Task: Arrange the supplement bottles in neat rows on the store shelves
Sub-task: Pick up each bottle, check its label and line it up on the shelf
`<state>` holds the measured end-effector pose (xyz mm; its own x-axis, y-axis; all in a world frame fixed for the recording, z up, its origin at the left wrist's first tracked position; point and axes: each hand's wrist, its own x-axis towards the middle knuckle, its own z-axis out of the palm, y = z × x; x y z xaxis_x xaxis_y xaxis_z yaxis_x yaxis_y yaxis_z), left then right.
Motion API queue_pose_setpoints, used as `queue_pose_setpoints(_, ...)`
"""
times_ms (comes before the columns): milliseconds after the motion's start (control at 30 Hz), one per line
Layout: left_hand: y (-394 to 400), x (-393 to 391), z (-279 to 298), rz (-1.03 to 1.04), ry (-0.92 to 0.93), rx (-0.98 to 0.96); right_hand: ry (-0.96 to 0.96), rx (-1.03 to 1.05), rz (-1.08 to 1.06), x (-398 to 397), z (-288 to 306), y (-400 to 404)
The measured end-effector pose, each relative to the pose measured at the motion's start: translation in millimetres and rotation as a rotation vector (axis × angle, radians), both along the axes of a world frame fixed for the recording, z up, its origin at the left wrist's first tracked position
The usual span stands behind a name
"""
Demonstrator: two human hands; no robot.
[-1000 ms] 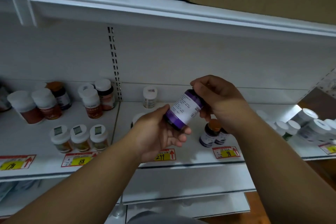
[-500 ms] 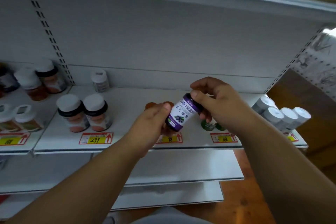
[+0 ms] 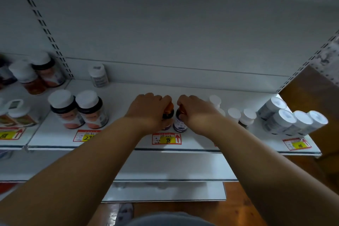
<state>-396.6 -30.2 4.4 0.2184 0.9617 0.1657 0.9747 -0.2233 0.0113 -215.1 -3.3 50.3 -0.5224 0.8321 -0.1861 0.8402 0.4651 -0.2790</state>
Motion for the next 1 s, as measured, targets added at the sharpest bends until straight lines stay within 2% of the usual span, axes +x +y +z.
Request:
queue_pose_setpoints(133, -3, -2, -2, -0.052, -0.004, 0.054, 0.038, 0.016, 0.009, -4, -5, 3)
queue_pose_setpoints(267, -2, -1, 5, -0.042, -0.029, -0.054, 0.006, 0.012, 0.039, -2, -6, 5)
queue_pose_setpoints(333, -7, -4, 10, -0.036, -0.088, -0.079, -0.042, 0.022, 0.010, 1, -2, 6)
queue_pose_setpoints(400, -18, -15, 17, -0.015, -0.177, -0.020, -0.051, 0.113, -0.049, -4, 6, 8)
queue_pose_setpoints(467, -31, -37, 27, 0.016, -0.235, 0.069, 0.024, 0.234, -0.069, -22, 17, 12)
queue_pose_setpoints(533, -42, -69, 42, 0.035, -0.262, 0.131, 0.185, 0.302, -0.015, -57, 26, 14)
queue_pose_setpoints(600, -48, -108, 55, 0.071, -0.270, 0.141, 0.305, 0.309, 0.087, -104, 28, 16)
queue_pose_setpoints(667, -49, -147, 66, 0.121, -0.284, 0.131, 0.343, 0.270, 0.165, -155, 22, 24)
queue_pose_setpoints(767, -47, -201, 70, 0.147, -0.319, 0.137, 0.294, 0.207, 0.226, -225, 7, 49)
queue_pose_setpoints(867, -43, -240, 62, 0.144, -0.360, 0.105, 0.160, 0.159, 0.210, -273, -8, 76)
queue_pose_setpoints(1000, -34, -267, 49, 0.111, -0.377, 0.039, 0.078, 0.278, 0.233, -302, -26, 86)
